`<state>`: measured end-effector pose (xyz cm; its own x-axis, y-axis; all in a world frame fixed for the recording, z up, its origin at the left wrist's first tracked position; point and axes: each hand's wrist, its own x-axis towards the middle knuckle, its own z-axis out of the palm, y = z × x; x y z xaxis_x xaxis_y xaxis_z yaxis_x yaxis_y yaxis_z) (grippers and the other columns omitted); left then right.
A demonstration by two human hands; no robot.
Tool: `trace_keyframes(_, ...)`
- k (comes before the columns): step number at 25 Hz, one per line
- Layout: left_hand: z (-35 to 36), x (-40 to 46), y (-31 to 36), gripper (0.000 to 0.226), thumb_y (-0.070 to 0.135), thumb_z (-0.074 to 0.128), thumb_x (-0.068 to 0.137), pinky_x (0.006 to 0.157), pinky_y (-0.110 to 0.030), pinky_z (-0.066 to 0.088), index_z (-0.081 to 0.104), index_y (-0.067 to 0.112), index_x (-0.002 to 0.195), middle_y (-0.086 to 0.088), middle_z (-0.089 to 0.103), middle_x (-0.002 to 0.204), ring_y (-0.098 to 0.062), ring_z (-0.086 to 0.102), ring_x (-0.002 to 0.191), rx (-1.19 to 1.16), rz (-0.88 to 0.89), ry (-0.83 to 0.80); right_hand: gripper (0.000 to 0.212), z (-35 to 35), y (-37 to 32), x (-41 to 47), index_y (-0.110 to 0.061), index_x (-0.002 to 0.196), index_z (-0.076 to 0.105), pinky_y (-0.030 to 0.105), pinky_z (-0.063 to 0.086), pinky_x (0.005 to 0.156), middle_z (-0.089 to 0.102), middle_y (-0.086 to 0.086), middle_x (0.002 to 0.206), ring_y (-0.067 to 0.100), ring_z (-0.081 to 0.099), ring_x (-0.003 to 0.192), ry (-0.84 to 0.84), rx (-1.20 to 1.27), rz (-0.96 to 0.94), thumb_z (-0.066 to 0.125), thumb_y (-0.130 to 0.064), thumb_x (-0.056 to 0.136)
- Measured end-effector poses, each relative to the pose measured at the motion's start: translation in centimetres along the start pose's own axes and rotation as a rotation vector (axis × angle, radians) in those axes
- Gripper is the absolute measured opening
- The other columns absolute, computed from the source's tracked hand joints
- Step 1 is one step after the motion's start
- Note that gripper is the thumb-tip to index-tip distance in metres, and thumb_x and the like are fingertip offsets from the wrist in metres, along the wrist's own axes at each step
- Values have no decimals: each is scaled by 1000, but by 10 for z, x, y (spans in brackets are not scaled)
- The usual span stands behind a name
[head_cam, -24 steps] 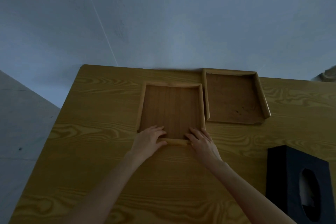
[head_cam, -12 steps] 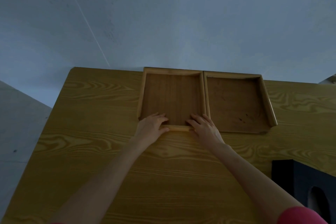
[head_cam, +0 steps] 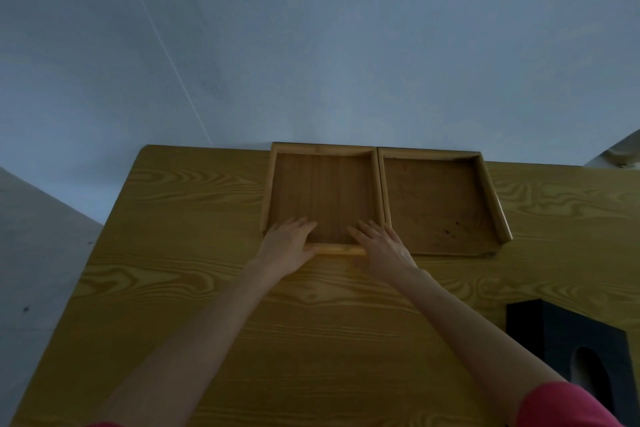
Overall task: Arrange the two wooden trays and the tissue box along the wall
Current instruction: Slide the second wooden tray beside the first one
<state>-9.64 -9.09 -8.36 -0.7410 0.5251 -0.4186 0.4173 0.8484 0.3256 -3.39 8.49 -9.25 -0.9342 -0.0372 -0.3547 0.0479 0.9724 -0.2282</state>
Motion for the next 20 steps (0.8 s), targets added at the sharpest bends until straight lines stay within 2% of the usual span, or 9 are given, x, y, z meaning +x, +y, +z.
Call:
trace_keyframes(5,-31,-25,13,62,43,42,92,118,-45,17,19,18,145,-6,17,156,-24,12,144,20,-16,111,68,-32,-8,-16,-26,146,14,43,1,118,11,3,158,21,4,145,3,-58,51,52,-36,91)
trace_keyframes(13,-59,-72,49,65,48,39,91,119,-48,11,18,19,145,-6,17,156,-25,11,144,173,37,251,66,-68,-23,-79,-26,145,17,43,0,118,14,3,157,20,6,145,213,-53,111,50,-39,90)
trace_keyframes(16,-64,-87,58,64,50,36,91,118,-46,13,19,20,145,-5,19,156,-24,14,144,205,84,286,61,-72,-27,-107,-24,144,22,41,4,118,20,2,156,19,11,144,325,1,139,48,-36,92)
trace_keyframes(20,-60,-103,69,62,48,37,92,115,-44,26,24,17,143,-6,31,152,-22,29,139,192,168,301,52,-71,-28,-142,-20,143,28,39,10,118,27,4,153,19,18,143,426,86,178,45,-26,94)
